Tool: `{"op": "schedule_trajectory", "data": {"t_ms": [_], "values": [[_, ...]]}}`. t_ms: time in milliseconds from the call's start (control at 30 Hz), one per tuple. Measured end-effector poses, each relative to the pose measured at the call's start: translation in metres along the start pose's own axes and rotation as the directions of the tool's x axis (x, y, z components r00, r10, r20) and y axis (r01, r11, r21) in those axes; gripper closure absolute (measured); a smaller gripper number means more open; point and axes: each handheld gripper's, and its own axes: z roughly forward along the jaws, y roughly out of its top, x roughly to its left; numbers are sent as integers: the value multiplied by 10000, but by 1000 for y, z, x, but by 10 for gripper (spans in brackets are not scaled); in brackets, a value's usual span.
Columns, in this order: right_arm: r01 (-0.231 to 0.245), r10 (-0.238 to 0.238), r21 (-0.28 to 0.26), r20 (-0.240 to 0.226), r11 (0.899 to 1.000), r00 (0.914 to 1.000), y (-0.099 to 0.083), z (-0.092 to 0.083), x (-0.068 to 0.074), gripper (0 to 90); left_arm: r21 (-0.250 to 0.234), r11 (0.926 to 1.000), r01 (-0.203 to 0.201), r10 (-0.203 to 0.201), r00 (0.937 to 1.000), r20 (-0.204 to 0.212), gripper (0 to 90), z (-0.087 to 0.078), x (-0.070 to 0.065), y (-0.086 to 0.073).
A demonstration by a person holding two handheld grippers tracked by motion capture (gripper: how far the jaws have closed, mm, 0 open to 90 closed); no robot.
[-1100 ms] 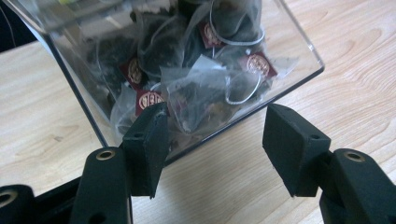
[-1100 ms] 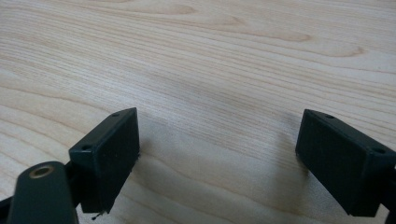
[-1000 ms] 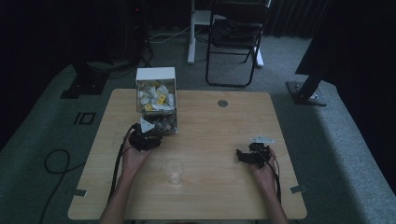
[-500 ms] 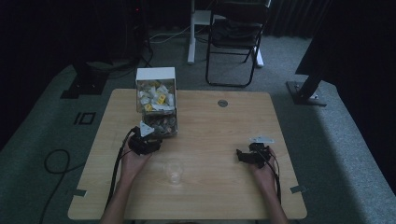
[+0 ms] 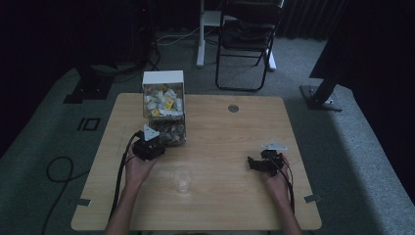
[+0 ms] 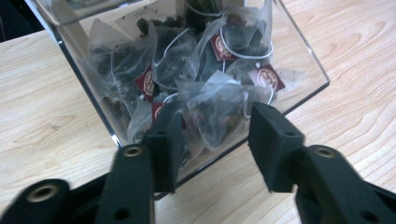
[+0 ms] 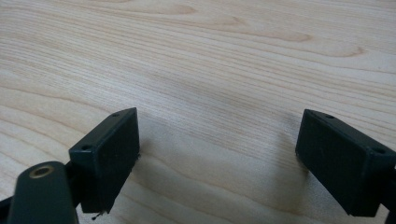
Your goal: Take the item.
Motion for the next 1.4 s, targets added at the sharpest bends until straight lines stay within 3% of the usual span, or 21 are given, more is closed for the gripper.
{"op": "schedule_trajectory", "data": {"t_ms": [100, 233, 433, 867, 1400], "values": [[-3, 3, 1, 1, 10000, 10000, 0, 0, 0, 133, 95, 10000, 14, -15, 10000, 72, 684, 1, 1, 1], [-1, 1, 0, -1, 10000, 10000, 0, 0, 0, 133, 268, 9995, 180, -176, 9998, -136, 779, 2, 3, 1], [-5, 5, 4, 1, 10000, 10000, 0, 0, 0, 133, 102, 9998, 195, -193, 9997, -171, 897, -2, 3, 2], [0, 0, 6, 2, 10000, 10000, 0, 0, 0, 133, -107, 9992, 396, -396, 9992, -43, 900, -9, 7, 3], [-6, 6, 5, -3, 10000, 10000, 0, 0, 0, 133, -353, 9987, 380, -371, 9990, 250, 900, -26, 10, 7]]}}
